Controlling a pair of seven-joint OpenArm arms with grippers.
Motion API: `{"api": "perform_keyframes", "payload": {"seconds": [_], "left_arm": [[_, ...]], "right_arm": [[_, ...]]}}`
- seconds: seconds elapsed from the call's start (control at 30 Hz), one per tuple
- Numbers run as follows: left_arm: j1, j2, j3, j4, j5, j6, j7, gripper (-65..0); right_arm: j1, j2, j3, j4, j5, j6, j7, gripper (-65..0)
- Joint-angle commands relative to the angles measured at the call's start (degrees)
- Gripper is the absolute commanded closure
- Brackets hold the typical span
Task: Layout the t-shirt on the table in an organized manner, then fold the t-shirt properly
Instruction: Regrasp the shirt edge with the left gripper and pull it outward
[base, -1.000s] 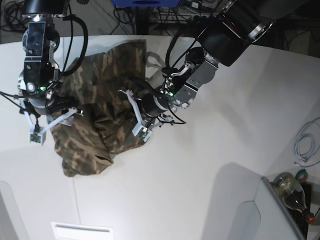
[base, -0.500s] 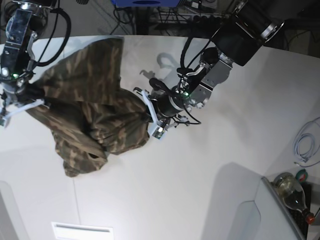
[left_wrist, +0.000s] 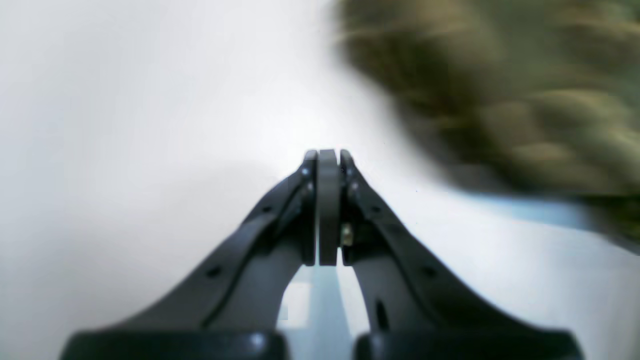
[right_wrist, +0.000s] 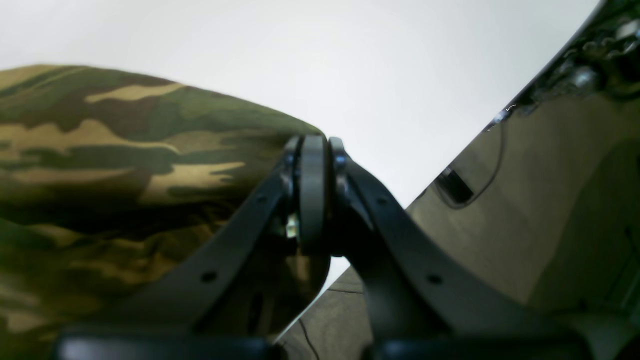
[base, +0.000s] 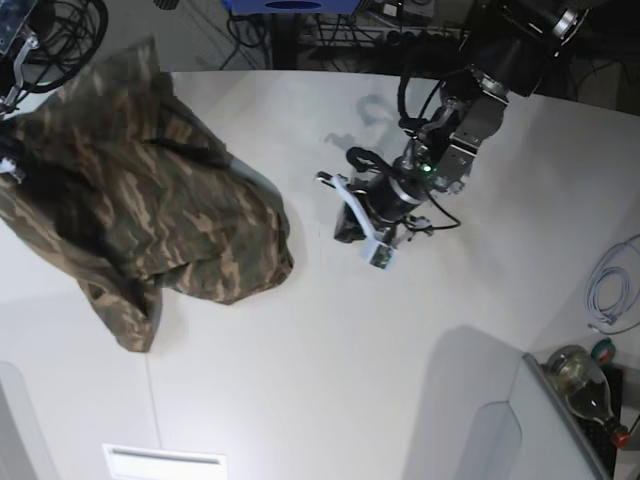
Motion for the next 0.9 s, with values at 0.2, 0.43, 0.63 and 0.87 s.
{"api": "perform_keyframes", "payload": {"seconds": [0.2, 0.43, 0.63, 0.87], "left_arm": [[4.8, -3.5, -10.5, 6.1, -0.3, -0.4, -1.3, 0.0], [7.1, -5.6, -11.9, 7.6, -0.3, -0.4, -1.3, 0.0], [8.8, -5.8, -11.7, 8.3, -0.6, -0.4, -1.4, 0.0], [10.2, -4.3, -5.0, 15.2, -0.6, -0.4, -1.3, -1.3]], "right_arm": [[5.4, 2.8, 7.1, -15.4, -0.9, -0.2, 8.3, -0.2], [10.1, 7.6, 7.3, -27.2, -1.0, -0.4, 11.6, -1.1], [7.9, 7.2, 6.4, -18.6, -0.9, -0.3, 11.5, -20.9], [6.8, 9.2, -10.1, -13.1, -0.8, 10.0, 11.9, -29.4]]}}
